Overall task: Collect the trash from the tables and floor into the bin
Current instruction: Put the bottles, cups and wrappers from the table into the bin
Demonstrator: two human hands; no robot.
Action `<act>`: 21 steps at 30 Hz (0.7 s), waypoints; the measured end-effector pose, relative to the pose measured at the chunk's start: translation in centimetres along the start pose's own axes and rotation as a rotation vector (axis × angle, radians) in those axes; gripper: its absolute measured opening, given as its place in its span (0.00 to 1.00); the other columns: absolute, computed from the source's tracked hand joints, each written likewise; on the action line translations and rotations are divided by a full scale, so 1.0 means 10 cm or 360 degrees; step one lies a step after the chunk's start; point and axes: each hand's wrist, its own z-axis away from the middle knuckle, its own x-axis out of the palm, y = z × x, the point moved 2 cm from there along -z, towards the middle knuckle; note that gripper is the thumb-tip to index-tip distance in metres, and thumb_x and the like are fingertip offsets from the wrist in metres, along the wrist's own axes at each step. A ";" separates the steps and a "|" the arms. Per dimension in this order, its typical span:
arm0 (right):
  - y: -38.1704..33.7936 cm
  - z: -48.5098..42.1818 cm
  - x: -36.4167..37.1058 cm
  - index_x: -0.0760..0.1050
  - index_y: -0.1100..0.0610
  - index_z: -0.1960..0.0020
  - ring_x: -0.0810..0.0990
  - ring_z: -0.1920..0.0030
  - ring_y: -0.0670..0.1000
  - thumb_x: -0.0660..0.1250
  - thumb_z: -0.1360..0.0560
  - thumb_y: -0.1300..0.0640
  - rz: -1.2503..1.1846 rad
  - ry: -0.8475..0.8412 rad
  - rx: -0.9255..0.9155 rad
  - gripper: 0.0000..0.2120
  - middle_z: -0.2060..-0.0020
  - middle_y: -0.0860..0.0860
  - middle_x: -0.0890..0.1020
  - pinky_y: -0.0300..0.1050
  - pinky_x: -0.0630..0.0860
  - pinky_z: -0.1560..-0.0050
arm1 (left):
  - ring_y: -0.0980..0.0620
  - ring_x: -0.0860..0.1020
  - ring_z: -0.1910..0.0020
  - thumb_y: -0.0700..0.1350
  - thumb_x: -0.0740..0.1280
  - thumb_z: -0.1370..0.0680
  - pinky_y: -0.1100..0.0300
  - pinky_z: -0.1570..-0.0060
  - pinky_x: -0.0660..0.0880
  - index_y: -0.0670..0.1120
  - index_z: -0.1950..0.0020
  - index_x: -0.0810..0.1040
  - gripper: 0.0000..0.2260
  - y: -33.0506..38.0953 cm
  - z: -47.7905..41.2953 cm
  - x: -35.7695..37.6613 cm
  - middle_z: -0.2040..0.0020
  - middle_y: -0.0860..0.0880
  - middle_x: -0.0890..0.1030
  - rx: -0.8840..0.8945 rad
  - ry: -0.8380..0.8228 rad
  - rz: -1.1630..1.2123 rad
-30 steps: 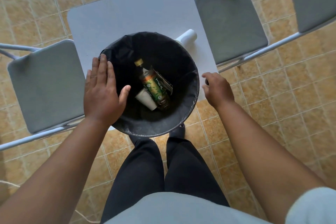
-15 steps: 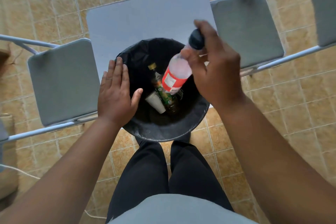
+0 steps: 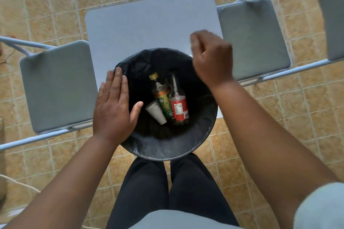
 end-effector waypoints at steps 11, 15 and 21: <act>1.36 0.06 1.28 0.57 0.51 0.23 0.54 0.23 0.63 0.60 0.19 0.52 0.1369 -0.1596 -0.0162 0.26 0.25 0.53 0.63 0.62 0.63 0.33 | 0.43 0.51 0.19 0.58 0.55 0.19 0.47 0.22 0.51 0.36 0.21 0.58 0.33 -0.01 0.02 0.03 0.19 0.41 0.54 -0.0005 0.0028 -0.0005; 1.22 0.07 1.15 0.66 0.54 0.31 0.72 0.35 0.63 0.61 0.20 0.52 0.1314 -0.1448 -0.0227 0.19 0.34 0.57 0.73 0.59 0.68 0.39 | 0.43 0.50 0.19 0.58 0.54 0.19 0.47 0.22 0.51 0.37 0.21 0.58 0.33 -0.01 0.02 0.02 0.19 0.41 0.54 -0.0015 0.0019 0.0000; 0.64 -0.11 0.07 0.67 0.60 0.27 0.78 0.38 0.60 0.73 0.30 0.42 0.0229 -0.0281 0.0298 0.39 0.35 0.58 0.77 0.51 0.75 0.40 | 0.43 0.50 0.19 0.58 0.54 0.19 0.47 0.22 0.50 0.37 0.21 0.57 0.33 -0.01 0.01 0.00 0.19 0.41 0.53 -0.0027 0.0005 0.0009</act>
